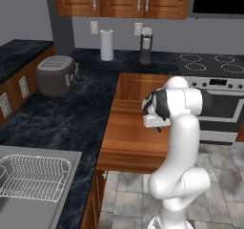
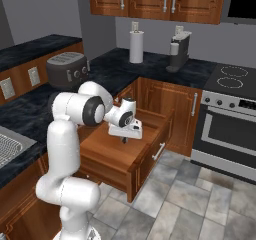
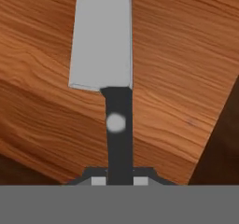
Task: Pick up the metallic utensils from the counter and place them in the open drawer. Make sure not to pick up any wooden utensils.
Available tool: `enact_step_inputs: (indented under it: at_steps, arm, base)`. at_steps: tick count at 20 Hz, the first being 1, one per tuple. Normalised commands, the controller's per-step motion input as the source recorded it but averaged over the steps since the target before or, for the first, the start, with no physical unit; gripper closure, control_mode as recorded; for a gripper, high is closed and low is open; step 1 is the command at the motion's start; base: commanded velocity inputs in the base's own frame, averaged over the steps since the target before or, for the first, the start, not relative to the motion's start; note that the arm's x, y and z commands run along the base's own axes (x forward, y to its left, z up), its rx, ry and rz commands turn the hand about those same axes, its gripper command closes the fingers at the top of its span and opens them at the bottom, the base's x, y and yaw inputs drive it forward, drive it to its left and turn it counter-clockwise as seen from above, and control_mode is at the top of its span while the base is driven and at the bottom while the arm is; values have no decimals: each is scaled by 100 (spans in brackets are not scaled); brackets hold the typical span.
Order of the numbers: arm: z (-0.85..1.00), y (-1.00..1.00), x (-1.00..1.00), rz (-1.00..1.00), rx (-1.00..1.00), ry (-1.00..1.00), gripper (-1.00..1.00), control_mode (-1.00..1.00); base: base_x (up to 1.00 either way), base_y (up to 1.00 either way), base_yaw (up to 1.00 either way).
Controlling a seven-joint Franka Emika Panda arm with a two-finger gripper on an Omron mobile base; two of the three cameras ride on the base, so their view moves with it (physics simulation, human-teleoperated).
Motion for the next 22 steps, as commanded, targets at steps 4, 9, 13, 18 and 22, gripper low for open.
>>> enact_step_inputs:
  at_steps: [4, 9, 13, 18, 22]
  arm:
    - [-52, 0, 55, 0, 0, 0, 100, -100]
    - [-48, 0, 14, 0, 0, 0, 100, -100]
    - [-39, 0, 4, 0, 0, 0, 100, -100]
    - [-42, 0, 29, 0, 0, 0, 100, -100]
    - [-26, 0, 44, 0, 0, -1, 100, -100]
  base:
    - [0, 0, 0]
    - [0, 0, 0]
    - [0, 0, 0]
    - [0, 0, 0]
    - [0, 0, 0]
